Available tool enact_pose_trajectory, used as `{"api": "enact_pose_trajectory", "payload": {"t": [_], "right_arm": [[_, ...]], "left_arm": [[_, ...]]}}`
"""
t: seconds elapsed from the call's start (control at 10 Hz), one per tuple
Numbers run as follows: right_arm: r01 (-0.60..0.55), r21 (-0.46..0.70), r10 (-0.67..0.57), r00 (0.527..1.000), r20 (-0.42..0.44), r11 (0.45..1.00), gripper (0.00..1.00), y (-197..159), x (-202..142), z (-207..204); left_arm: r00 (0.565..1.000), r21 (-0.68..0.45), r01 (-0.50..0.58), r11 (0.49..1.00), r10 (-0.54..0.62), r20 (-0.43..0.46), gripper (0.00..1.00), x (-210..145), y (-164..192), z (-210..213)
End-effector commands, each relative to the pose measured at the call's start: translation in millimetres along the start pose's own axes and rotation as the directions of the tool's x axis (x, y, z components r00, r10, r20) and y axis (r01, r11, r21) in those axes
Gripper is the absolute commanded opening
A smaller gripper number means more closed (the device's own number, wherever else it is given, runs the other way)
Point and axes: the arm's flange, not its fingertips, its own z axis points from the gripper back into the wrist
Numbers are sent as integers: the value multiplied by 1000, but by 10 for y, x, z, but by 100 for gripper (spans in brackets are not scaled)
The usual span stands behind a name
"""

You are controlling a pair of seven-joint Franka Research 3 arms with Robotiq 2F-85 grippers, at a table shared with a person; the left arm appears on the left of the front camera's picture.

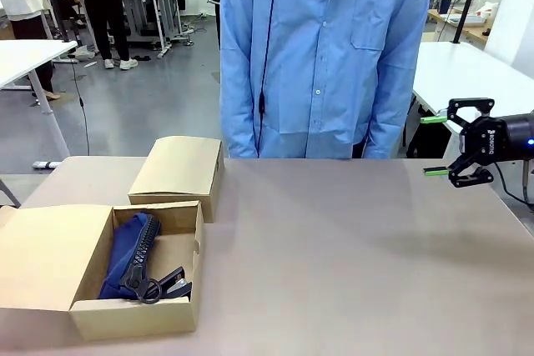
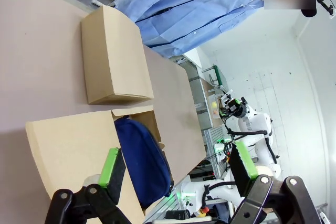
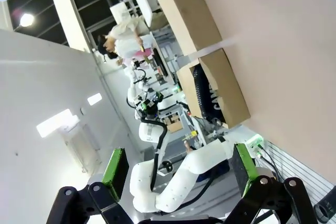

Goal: Place items inside the box.
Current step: Close the lid of the Mailer Box closest to the robot.

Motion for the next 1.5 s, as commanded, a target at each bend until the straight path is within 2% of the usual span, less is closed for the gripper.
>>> {"api": "enact_pose_trajectory", "payload": {"t": [0.0,0.4,0.5,0.6,0.7,0.8,0.9,1.0,1.1,1.2,1.3,1.4], "right_arm": [[-26,17,26,1000,8,1000,100,48,20,-15],[-26,17,26,1000,8,1000,100,48,20,-15],[-26,17,26,1000,8,1000,100,48,20,-15],[-26,17,26,1000,8,1000,100,48,20,-15],[-26,17,26,1000,8,1000,100,48,20,-15],[-26,17,26,1000,8,1000,100,48,20,-15],[-26,17,26,1000,8,1000,100,48,20,-15],[-26,17,26,1000,8,1000,100,48,20,-15],[-26,17,26,1000,8,1000,100,48,20,-15],[-26,17,26,1000,8,1000,100,48,20,-15],[-26,17,26,1000,8,1000,100,48,20,-15],[-26,17,26,1000,8,1000,100,48,20,-15]], "left_arm": [[1000,-24,18,1000,-17,19,100,-32,-9,-24],[1000,0,0,1000,0,0,100,0,0,0],[959,11,267,964,-267,92,100,94,-196,-246],[858,-55,514,856,-510,64,100,132,-318,-466],[782,-106,623,775,-621,57,100,91,-470,-619],[744,-109,668,736,-665,67,100,119,-560,-703],[860,66,505,860,-508,36,100,213,-663,-848],[829,-97,553,827,-558,-33,100,141,-621,-622],[809,-58,585,809,-587,-22,100,192,-712,-749],[509,-197,838,510,-859,-56,100,108,-731,-811],[209,-199,957,211,-977,-28,100,203,-583,-795],[96,-135,986,100,-995,-33,100,325,-454,-628]]}}
